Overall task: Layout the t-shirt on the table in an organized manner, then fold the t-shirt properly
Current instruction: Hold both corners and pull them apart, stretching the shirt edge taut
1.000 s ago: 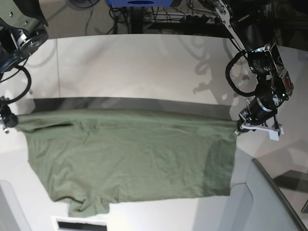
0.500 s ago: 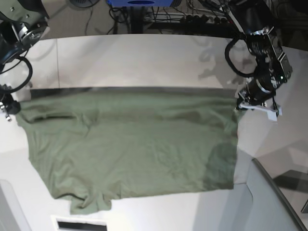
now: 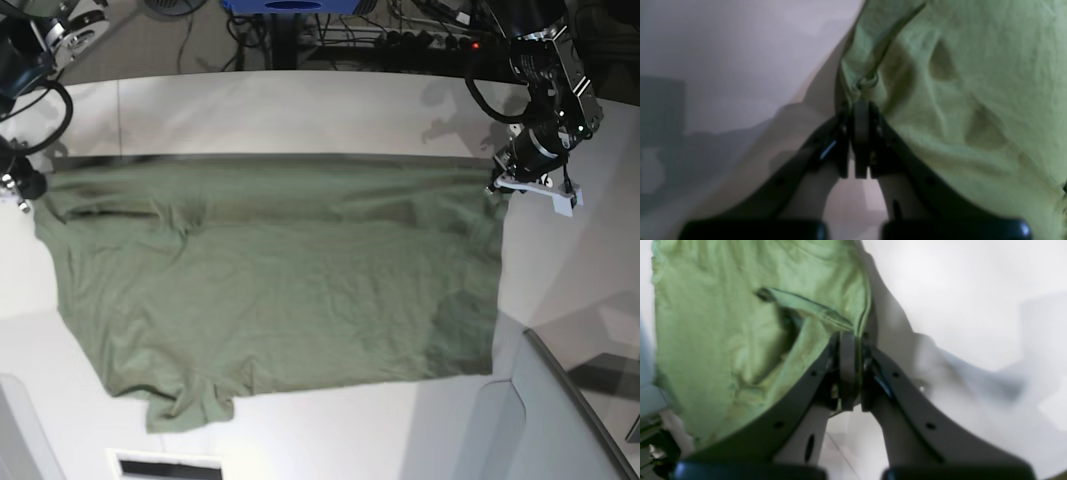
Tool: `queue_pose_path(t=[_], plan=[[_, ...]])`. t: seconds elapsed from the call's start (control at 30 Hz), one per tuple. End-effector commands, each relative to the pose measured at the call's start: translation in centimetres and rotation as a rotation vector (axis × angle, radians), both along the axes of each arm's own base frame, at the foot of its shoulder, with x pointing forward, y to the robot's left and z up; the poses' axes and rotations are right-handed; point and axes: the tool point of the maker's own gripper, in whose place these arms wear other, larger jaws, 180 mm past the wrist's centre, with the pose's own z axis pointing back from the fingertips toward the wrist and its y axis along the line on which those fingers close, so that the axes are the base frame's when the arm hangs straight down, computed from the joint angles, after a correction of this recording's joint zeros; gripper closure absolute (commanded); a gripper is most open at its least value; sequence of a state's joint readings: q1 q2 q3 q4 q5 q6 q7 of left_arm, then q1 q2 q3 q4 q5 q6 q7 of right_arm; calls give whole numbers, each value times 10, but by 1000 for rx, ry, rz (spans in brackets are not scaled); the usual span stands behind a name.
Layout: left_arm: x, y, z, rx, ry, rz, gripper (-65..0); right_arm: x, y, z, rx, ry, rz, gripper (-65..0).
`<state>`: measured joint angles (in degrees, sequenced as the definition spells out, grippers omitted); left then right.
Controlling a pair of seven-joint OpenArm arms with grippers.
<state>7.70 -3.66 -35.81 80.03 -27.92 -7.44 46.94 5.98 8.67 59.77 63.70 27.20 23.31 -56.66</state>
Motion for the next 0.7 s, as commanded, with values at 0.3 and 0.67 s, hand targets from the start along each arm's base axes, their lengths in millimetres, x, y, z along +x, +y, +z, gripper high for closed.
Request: queue_pose_path(t=[0.3, 0.67], plan=[[-16, 12, 17, 76, -26, -13, 0, -22, -14, 7, -79, -1, 13, -2], [-43, 13, 12, 89, 16, -19, 0, -43, -15, 0, -85, 42, 16, -2]])
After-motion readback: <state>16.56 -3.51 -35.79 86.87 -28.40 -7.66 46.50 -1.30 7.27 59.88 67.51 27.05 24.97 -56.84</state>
